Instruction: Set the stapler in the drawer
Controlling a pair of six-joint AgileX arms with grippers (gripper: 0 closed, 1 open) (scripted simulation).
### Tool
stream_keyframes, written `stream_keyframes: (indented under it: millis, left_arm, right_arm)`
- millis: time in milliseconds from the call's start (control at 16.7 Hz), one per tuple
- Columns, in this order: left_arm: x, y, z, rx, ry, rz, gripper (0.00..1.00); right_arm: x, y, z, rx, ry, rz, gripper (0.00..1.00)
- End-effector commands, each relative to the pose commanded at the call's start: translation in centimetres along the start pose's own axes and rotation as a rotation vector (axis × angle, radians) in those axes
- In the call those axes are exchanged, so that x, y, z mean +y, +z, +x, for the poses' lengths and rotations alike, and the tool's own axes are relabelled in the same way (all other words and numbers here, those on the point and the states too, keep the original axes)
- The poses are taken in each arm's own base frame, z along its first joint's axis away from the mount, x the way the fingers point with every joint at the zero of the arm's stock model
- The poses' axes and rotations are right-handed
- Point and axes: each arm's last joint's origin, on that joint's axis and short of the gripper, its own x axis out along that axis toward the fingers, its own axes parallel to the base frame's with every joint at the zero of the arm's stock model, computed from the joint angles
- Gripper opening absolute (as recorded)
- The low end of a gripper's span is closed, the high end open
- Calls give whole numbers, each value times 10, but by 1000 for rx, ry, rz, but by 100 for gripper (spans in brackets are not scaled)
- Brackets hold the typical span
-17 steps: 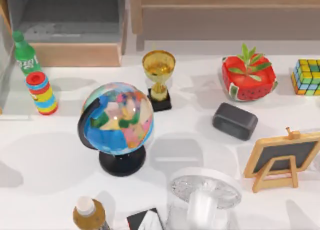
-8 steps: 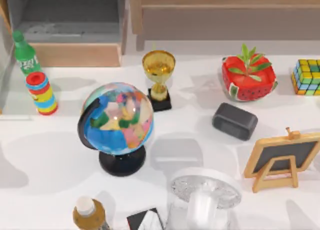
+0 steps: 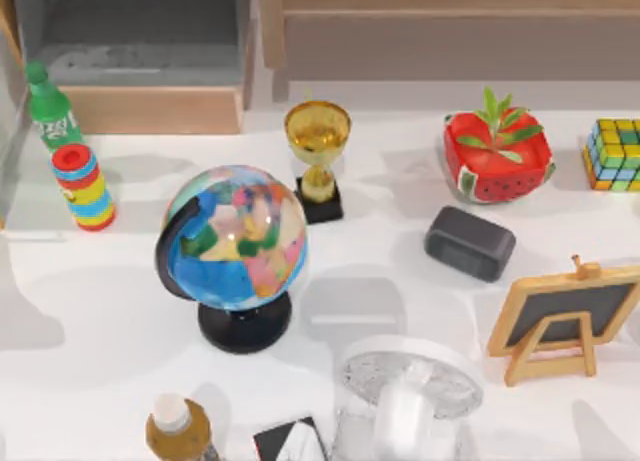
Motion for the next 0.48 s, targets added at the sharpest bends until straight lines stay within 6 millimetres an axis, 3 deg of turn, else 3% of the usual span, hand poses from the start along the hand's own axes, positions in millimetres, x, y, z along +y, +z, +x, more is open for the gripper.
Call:
stream_keyframes:
  millis: [60,480]
  left_arm:
    - [0,0,0,0,0,0,100]
    - [0,0,0,0,0,0,47]
  right_arm:
    - [0,0,0,0,0,0,100]
    - [0,0,0,0,0,0,100]
